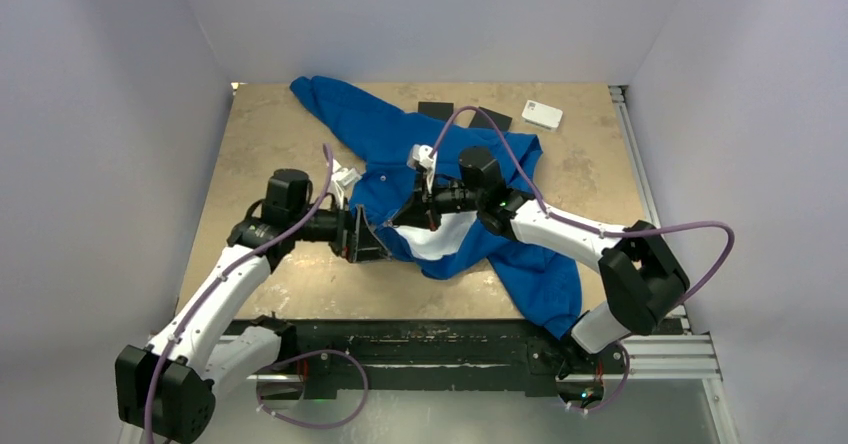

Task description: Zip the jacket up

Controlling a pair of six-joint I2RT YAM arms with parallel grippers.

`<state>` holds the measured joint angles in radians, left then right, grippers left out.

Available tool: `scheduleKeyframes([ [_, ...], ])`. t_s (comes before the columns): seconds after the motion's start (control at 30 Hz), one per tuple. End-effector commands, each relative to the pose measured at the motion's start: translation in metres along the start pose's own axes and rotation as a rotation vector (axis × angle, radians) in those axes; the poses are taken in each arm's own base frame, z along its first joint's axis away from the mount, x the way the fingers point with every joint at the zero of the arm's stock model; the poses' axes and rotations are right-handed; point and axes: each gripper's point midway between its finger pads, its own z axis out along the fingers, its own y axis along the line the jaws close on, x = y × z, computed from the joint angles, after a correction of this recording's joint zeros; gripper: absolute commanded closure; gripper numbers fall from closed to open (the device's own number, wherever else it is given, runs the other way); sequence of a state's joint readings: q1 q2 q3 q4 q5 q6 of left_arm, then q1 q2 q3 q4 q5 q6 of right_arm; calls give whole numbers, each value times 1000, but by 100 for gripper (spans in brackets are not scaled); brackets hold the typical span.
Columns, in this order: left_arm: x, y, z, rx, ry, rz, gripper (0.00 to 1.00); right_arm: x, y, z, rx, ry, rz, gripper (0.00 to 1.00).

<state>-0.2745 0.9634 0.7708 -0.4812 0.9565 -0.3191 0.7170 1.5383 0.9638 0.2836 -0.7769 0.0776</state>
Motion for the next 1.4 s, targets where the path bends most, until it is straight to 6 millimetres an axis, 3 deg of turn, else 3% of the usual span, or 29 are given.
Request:
scheduleKeyframes([
  [0.0, 10, -12, 13, 72, 11, -39, 1, -29, -1, 0, 0, -54, -57, 100],
  [0.17, 11, -1, 13, -8, -12, -8, 1, -28, -2, -1, 7, -46, -57, 100],
  [0.4, -15, 32, -3, -234, -130, 28, 1, -28, 1, -6, 12, -44, -60, 100],
  [0.67, -45, 50, 12, -198, -245, -109, 1, -29, 9, -9, -12, -55, -52, 100],
  [0.87, -61, 50, 18, -162, -294, -147, 1, -30, 9, -8, -13, -65, -45, 100],
  [1.07, -72, 48, 2, -178, -338, -132, 25, -25, 8, -8, -9, -59, -34, 100],
  [1.37, -55, 52, 3, -174, -308, -151, 64, -24, 10, -9, -13, -64, -25, 100],
])
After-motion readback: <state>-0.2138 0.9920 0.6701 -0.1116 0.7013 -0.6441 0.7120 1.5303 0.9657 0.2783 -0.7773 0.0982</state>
